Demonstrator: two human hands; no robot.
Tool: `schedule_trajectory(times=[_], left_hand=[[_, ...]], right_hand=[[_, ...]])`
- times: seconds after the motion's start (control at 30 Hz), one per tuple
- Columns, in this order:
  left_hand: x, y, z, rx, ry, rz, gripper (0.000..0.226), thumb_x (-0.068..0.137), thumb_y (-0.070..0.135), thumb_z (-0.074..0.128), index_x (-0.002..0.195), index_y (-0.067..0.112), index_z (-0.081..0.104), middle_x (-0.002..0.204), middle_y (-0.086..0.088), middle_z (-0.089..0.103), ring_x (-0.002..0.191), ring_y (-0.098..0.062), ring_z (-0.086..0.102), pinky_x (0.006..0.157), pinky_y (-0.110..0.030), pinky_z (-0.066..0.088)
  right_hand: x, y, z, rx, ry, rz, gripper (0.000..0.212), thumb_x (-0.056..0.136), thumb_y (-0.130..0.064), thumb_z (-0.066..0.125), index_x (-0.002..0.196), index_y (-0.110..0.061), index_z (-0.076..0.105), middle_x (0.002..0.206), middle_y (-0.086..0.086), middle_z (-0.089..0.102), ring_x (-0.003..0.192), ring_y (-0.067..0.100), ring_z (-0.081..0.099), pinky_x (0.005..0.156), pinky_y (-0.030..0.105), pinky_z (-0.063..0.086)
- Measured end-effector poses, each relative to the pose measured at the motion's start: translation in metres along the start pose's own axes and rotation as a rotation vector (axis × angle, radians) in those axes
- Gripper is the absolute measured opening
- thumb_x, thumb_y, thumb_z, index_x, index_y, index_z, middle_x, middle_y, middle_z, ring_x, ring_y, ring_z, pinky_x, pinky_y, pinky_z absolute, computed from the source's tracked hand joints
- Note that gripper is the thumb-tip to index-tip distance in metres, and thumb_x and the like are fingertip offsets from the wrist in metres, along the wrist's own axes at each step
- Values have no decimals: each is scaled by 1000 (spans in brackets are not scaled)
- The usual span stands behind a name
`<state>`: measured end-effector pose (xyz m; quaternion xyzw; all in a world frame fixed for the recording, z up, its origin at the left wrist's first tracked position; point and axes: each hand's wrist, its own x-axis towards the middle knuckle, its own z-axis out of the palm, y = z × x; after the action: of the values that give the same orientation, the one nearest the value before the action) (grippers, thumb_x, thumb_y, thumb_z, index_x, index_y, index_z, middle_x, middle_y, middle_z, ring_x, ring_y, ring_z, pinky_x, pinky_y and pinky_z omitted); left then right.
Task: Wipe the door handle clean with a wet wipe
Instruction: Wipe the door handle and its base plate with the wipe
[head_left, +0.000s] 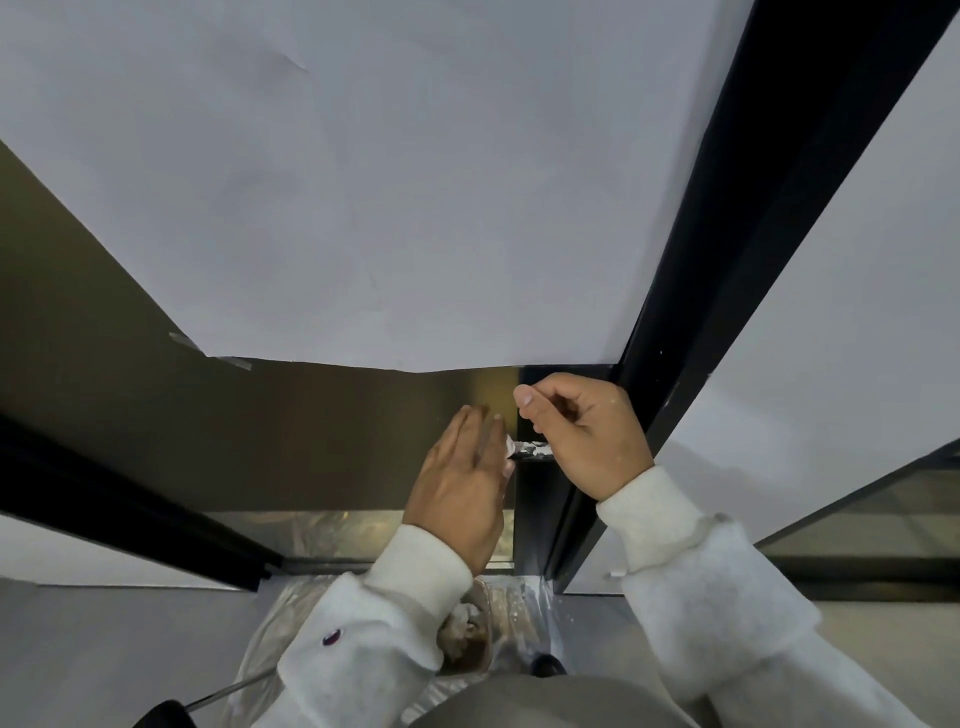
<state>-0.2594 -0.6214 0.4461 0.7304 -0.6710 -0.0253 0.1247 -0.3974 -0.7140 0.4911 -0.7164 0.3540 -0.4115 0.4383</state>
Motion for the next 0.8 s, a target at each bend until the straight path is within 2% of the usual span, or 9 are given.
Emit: schedule_trajectory(times=[0.1,0.23,0.4,0.53,0.6,0.67,0.7,0.8], left_hand=[[-11,11,4,46,62,-17,54,101,27,26,145,1,43,145,-18,50,143,-36,38,115,-47,37],[-28,16,12,28,107,-42,52,100,22,31,143,-2,45,149,-21,47,144,-35,37,112,-49,40],[-15,10,10,-13,123,-37,49,101,25,31,140,2,50,143,-17,54,139,-33,45,112,-47,40],[-5,4,-2,-63,125,-17,41,94,26,37,123,9,59,121,-8,62,114,-27,53,98,-38,45],[-6,5,-4,-193,127,-17,45,92,29,35,122,9,62,124,-8,61,114,-25,51,101,-33,42],[-7,4,-8,-490,134,-157,51,94,35,31,125,13,66,136,-4,58,126,-20,49,108,-23,33],[-7,2,-6,-648,146,-261,49,98,37,32,122,17,70,135,0,60,127,-15,52,109,-22,33],[3,-3,-4,-988,192,-495,29,101,36,52,98,24,79,103,10,76,103,-16,70,98,-37,53]], right_hand=[[-1,1,-1,-8,-7,-7,25,96,-30,65,79,-16,73,70,0,68,67,21,64,66,43,55],[-3,2,-6,-11,17,14,23,96,-30,65,80,-16,74,71,-2,69,70,18,66,68,42,56],[-5,2,-4,-19,6,4,25,96,-30,65,80,-14,74,71,-1,69,70,19,66,68,41,55],[-8,2,-1,-41,1,-3,26,96,-31,65,79,-14,74,70,0,68,70,19,65,68,41,54],[-9,2,-1,-47,6,-8,26,96,-31,65,79,-14,74,69,-1,68,69,19,65,67,40,54],[-12,3,-3,-47,19,-9,25,96,-29,65,78,-14,75,69,-2,68,69,19,65,67,40,54],[-14,4,-3,-42,27,-3,25,96,-29,65,78,-14,75,69,-3,68,69,18,65,67,39,54],[-17,3,-2,-29,44,12,25,97,-27,65,77,-15,74,68,-3,67,69,18,65,66,38,55]])
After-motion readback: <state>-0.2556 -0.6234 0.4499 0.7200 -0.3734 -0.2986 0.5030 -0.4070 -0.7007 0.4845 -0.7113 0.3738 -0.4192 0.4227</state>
